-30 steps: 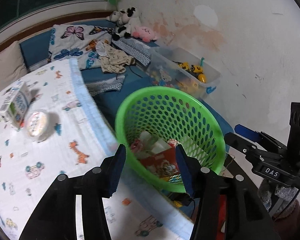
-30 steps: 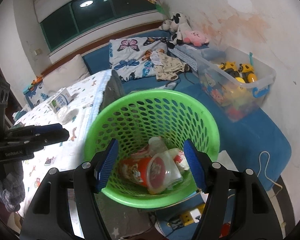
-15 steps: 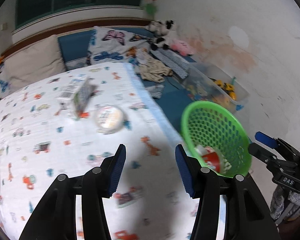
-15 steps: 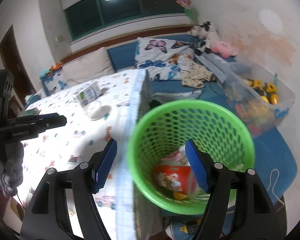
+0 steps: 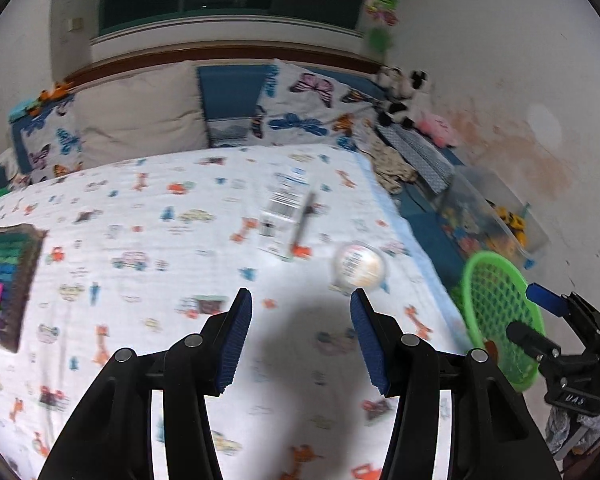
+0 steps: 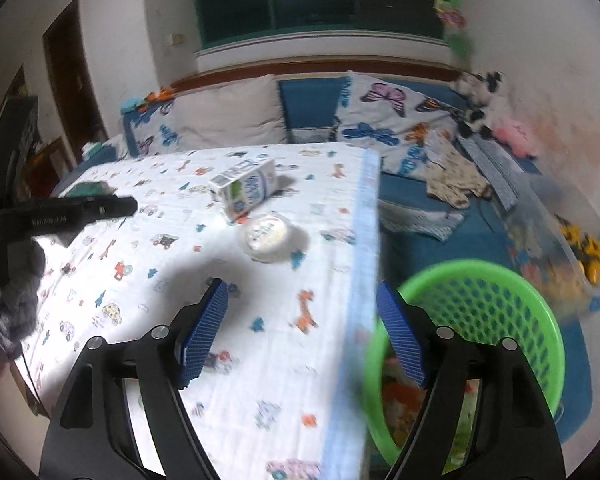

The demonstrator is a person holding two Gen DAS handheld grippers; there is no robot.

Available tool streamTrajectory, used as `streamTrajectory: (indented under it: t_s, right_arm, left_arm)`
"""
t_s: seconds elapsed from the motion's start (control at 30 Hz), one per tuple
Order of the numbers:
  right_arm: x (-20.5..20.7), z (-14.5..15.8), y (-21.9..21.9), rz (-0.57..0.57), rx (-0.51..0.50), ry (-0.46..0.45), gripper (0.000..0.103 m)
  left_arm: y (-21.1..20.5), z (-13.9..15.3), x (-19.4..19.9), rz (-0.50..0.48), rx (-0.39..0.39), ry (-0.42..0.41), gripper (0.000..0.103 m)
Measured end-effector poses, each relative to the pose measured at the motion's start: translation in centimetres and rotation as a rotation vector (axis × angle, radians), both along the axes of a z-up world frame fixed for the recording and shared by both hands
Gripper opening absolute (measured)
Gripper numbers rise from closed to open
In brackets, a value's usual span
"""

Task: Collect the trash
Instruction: 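Move both grippers back over the bed toward the round white tub, then grasp the white pudding tub with the right gripper while the left gripper grasps the milk carton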

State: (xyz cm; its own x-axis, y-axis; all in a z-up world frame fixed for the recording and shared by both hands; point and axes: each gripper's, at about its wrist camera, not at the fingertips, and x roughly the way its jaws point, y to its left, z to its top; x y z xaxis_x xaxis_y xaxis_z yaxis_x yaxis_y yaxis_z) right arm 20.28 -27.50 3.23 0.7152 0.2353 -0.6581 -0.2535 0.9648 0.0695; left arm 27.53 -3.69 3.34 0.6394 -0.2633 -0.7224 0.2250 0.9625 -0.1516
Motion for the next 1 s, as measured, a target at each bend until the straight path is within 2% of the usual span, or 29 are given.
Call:
streamTrajectory:
  t_s: [0.17,0.4,0.63,0.9,1.0]
  right_arm:
    - [2.8,-1.1,2.5,0.054,-0.027,0.023,0.082]
    - [7.5,-4.6,5.3,0.099,-0.046,0.097,0.082]
    - [10.9,-7.4,6.9,0.111,-0.086,0.132,0.082]
    - [13.6,-9.6,6.9,0.097,-0.081,0.162,0.082]
    - [14.0,-10.0,7.0,0.105,-0.075,0.168,0.077]
  left_arm:
    - [3.0,0.5,1.4,0.057,0.004,0.002,0.051]
    - [5.0,0.4,3.8,0.097,0.008,0.008,0.052]
    - [4.7,-0.4,6.7,0.098,0.015,0.020,0.054]
    - [3.2,-2.0,9.2,0.077,0.036,0.039,0.057]
    - [2.5,-2.2,10.1,0.069,0.042,0.041,0.058]
